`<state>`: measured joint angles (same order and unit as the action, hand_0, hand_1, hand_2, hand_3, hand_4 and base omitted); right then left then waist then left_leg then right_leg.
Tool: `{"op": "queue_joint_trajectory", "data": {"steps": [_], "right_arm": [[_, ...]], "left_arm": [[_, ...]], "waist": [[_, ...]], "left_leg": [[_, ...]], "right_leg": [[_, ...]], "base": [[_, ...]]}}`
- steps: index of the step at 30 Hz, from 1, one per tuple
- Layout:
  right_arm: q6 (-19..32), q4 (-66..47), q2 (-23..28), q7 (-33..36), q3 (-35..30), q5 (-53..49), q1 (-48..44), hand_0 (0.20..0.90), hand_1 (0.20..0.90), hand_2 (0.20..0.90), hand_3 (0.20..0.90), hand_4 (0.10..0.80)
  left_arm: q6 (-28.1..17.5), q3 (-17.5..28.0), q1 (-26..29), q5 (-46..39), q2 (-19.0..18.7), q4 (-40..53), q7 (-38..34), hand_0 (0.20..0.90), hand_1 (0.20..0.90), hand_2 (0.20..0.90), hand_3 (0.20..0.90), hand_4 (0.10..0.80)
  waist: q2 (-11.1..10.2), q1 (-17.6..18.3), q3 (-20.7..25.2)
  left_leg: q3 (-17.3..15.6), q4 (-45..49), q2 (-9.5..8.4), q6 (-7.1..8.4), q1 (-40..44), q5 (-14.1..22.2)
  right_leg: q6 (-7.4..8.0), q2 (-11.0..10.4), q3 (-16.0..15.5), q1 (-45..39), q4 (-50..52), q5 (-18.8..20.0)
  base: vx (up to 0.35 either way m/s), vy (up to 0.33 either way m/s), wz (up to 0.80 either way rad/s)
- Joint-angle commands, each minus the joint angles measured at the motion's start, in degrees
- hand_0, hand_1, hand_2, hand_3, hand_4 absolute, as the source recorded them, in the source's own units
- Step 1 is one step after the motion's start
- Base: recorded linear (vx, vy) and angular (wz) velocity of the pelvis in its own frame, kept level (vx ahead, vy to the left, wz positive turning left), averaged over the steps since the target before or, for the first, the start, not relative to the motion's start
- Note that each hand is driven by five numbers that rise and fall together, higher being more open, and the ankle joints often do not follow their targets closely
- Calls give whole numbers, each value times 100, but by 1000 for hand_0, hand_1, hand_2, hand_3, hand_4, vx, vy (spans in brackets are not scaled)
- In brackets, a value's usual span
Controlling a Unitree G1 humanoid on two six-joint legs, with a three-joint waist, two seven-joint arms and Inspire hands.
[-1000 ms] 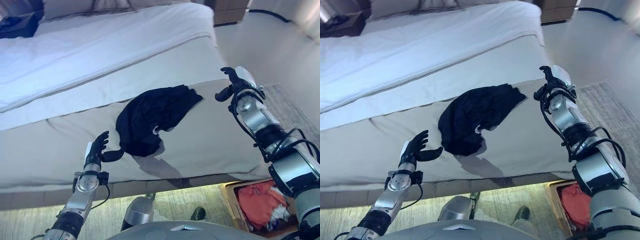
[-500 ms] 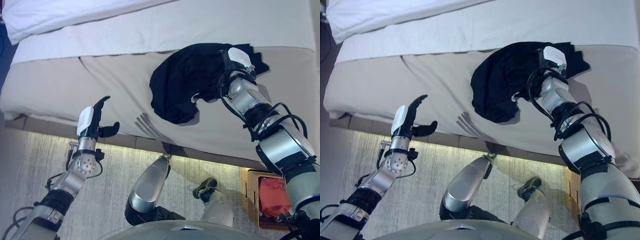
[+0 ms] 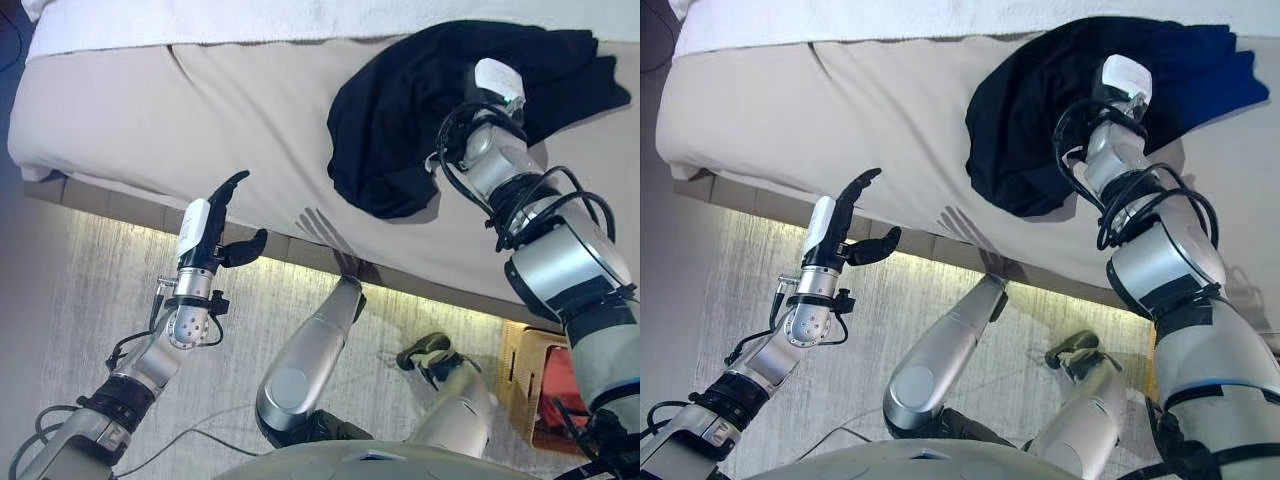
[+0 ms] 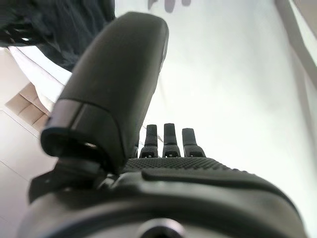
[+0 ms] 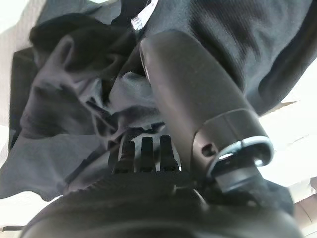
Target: Pick up the clothes from the bed and place them into the basket
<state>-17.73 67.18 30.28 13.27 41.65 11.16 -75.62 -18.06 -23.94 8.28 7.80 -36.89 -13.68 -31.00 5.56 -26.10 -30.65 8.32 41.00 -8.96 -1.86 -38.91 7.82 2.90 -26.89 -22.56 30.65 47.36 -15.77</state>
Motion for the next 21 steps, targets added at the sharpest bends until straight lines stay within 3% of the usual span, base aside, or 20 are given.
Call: {"op": "queue_joint_trajectory", "data": {"steps": [1, 10, 11, 21], "right_arm": [[54, -44, 231, 203, 481, 166, -1009, 900, 900, 900, 900, 800], [85, 209, 222, -208, 666, -263, -1225, 900, 900, 900, 900, 800], [127, 211, 218, -98, 655, -307, -1237, 300, 300, 300, 200, 100], [222, 143, 325, 390, 653, -314, -1305, 300, 300, 300, 200, 100]], "left_arm": [[-550, 277, 117, -245, -276, 598, -445, 900, 900, 900, 900, 800], [-730, 213, 42, -359, -258, 715, -448, 900, 900, 900, 900, 800], [-731, 199, 41, -362, -257, 727, -469, 900, 900, 900, 900, 800], [-890, 290, -162, -678, -136, 709, -388, 900, 900, 900, 900, 800]], "waist": [[288, -226, 86], [369, -300, 86], [377, -295, 86], [345, -168, 86]], "left_leg": [[-70, 735, -98, -325, -369, 699], [-68, 1616, -234, -399, -1120, 904], [-76, 1713, -242, -407, -1179, 937], [-183, 1954, -181, -436, -1132, 1107]], "right_leg": [[-347, 431, 143, 167, 912, -88], [-462, 485, 253, 961, 1698, -456], [-466, 493, 278, 1028, 1784, -489], [-503, 592, 402, 1036, 1853, -589]], "base": [[-48, 37, 16], [-26, -6, 11], [-13, -25, 4], [-11, -13, -5]]}}
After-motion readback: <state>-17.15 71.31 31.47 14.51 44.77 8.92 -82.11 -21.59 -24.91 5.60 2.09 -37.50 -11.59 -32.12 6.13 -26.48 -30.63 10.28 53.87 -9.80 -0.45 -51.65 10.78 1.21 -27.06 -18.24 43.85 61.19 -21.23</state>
